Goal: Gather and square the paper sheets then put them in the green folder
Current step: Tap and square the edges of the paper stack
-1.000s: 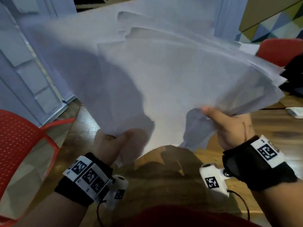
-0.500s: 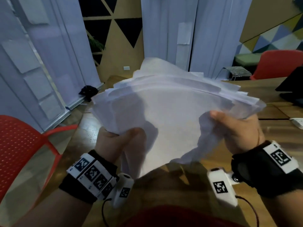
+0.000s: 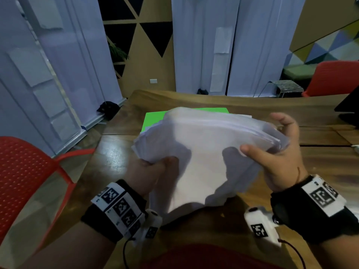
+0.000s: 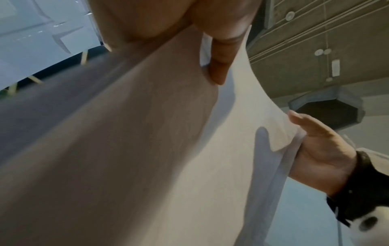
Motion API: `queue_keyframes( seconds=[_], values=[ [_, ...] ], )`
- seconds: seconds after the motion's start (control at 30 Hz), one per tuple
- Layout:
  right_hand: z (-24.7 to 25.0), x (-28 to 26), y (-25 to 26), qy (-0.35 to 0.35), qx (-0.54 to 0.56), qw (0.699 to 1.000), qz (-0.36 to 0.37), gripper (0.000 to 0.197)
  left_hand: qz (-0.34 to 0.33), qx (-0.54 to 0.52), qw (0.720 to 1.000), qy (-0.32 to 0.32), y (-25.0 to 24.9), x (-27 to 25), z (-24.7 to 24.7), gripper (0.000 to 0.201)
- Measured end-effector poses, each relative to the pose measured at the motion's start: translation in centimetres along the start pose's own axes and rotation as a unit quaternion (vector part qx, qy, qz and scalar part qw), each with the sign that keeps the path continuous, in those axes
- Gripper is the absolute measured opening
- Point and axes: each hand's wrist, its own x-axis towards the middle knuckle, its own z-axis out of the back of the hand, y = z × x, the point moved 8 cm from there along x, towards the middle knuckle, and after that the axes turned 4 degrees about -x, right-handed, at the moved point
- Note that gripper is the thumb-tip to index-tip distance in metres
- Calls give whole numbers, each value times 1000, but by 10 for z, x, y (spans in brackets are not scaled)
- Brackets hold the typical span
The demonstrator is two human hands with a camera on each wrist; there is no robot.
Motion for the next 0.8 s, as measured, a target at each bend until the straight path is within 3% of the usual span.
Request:
queue_keyframes(
  seconds=[0.1, 0.17, 0.23, 0.3, 0.37, 0.5, 0.57, 0.67, 0.73, 0.8],
  values=[
    [2, 2, -32, 61, -5, 995, -76, 84, 43, -107, 993, 30, 12, 2, -2, 30],
    [1, -1, -49, 57, -40, 992, -104, 68, 65, -158, 984, 59, 17, 1, -9, 34],
    [1, -2, -55, 18, -88, 990, -110, 57, 58, -144, 987, 43, 16, 3, -10, 29],
    [-2, -2, -45, -6, -79, 992, -103, 58, 31, -126, 991, 14, 7, 3, -6, 19],
    [-6, 0, -26, 4, -41, 997, -62, 58, -3, -150, 989, 13, -4, 3, -2, 23],
    [-13, -4, 8, 86, -10, 996, 25, 43, -52, -201, 978, 32, -18, 0, 6, 28],
    [-15, -5, 1, 128, -5, 992, 3, 53, -44, -182, 982, 37, -11, 3, 6, 41],
    [-11, -1, -16, 109, 0, 993, -40, 78, 22, -166, 985, 32, 13, 4, 1, 47],
    [-9, 3, -17, 81, 6, 996, -40, 77, 51, -137, 989, 35, 20, 4, -4, 57],
    [-13, 5, -11, 58, -1, 998, -33, 66, 36, -114, 992, 35, 15, 6, -7, 49]
  ],
)
